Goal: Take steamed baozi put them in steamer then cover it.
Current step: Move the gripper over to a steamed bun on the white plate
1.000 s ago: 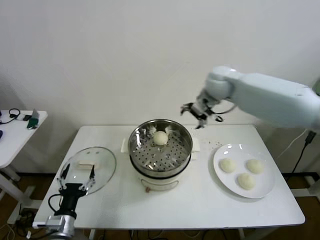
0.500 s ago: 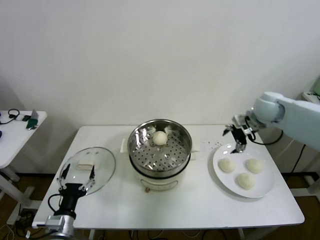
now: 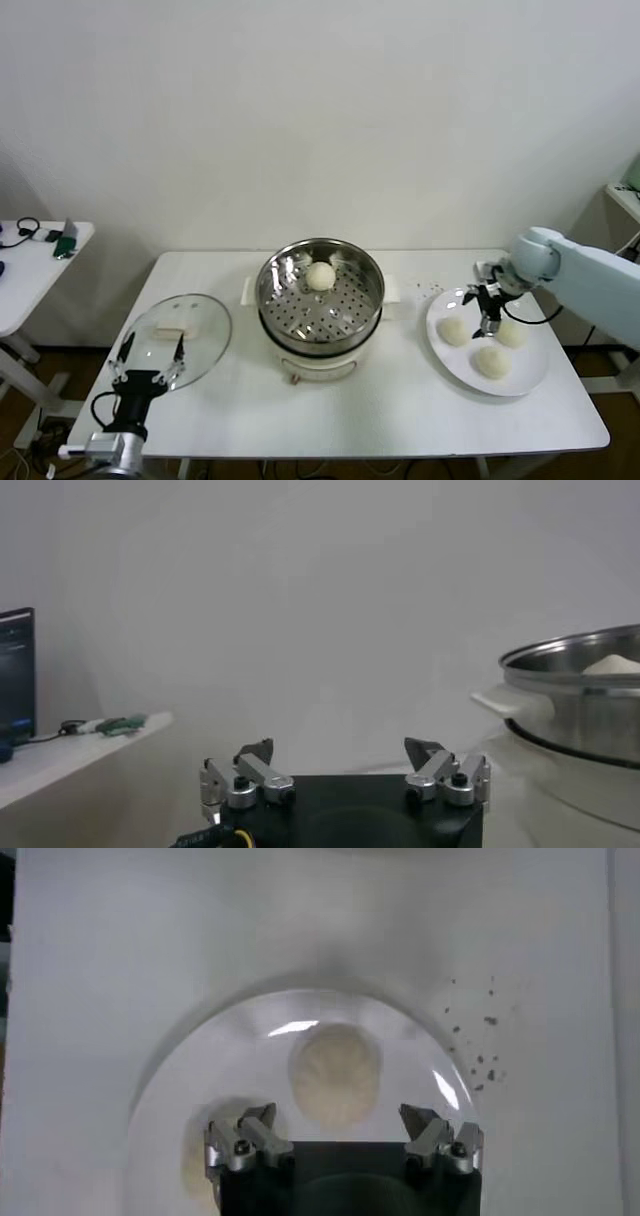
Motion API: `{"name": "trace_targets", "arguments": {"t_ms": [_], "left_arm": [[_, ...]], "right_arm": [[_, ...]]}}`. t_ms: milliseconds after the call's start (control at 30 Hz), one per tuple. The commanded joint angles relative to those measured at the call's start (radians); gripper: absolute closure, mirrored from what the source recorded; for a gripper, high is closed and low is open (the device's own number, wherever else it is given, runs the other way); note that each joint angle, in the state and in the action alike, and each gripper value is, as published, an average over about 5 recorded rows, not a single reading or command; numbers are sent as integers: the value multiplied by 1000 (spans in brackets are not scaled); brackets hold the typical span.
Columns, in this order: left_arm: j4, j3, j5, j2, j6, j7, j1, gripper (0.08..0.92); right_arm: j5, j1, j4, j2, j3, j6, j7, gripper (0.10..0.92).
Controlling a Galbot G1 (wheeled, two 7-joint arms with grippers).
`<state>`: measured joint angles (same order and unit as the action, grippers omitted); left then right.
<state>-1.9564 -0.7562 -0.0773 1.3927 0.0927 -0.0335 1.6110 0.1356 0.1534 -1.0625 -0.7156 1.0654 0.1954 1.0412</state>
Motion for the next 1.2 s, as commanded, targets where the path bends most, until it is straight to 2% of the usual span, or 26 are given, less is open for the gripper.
{"name": "trace_targets", "arguments": {"t_ms": [33, 667, 867, 1200], "left_arm": [[2, -2, -15, -1, -6, 0, 1, 177], [4, -2, -28, 7, -15, 7, 1, 177], [5, -4, -27, 6, -14, 8, 0, 177], [5, -7, -27, 8, -11, 11, 5, 177]], "right_arm": [[-44, -115, 147, -88, -108, -16, 17, 203], [-68, -110, 216, -142, -136, -46, 48, 208], [-63, -103, 214, -140, -130, -51, 59, 272], [-28, -90, 207, -127, -125, -47, 58, 332]]}}
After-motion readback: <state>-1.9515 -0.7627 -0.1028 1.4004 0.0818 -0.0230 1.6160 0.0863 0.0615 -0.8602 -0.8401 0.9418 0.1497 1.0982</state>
